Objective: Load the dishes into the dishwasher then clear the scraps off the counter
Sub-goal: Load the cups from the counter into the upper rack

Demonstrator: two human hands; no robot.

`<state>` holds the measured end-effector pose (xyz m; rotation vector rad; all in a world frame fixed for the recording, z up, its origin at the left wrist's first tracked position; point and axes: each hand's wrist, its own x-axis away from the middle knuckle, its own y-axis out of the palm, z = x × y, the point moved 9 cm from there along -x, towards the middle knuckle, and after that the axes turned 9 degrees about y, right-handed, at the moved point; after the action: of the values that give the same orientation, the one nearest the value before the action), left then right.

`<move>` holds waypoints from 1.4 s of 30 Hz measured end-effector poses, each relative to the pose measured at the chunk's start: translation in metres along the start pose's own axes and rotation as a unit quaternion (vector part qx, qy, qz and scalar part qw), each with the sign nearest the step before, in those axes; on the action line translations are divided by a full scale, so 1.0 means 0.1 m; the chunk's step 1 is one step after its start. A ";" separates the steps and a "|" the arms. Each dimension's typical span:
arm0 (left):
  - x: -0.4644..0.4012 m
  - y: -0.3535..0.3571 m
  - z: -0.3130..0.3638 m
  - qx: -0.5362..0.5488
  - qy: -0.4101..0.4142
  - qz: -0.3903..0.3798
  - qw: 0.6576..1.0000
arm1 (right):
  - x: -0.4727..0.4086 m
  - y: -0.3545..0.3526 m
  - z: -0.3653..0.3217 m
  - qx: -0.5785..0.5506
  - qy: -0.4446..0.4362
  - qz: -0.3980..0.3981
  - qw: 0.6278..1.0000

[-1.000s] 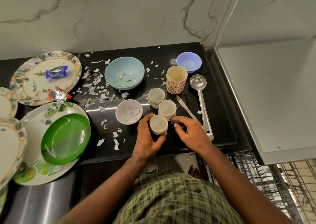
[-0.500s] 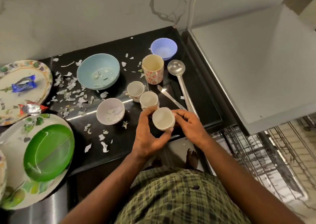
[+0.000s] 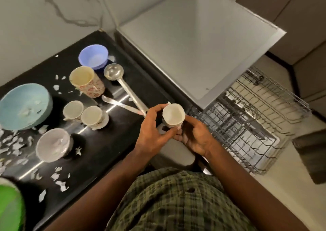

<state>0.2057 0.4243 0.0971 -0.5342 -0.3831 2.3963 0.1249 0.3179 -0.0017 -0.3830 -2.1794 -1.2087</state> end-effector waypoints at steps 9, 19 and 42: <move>-0.23 1.51 0.08 0.027 -0.044 -0.143 0.988 | 0.48 -1.21 -0.42 -0.155 -0.012 0.002 0.988; -0.19 3.38 -0.06 0.006 -0.040 -0.349 0.936 | 1.11 -2.88 -0.54 -0.255 -0.054 0.110 0.959; 0.12 3.93 -0.58 -0.170 -0.128 -0.527 0.823 | 0.91 -4.51 -0.52 0.568 0.046 0.479 0.668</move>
<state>0.0164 0.1452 -0.1128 -0.0635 -0.9472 1.2999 -0.1596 0.0262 -0.2226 -0.7042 -1.7234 0.7186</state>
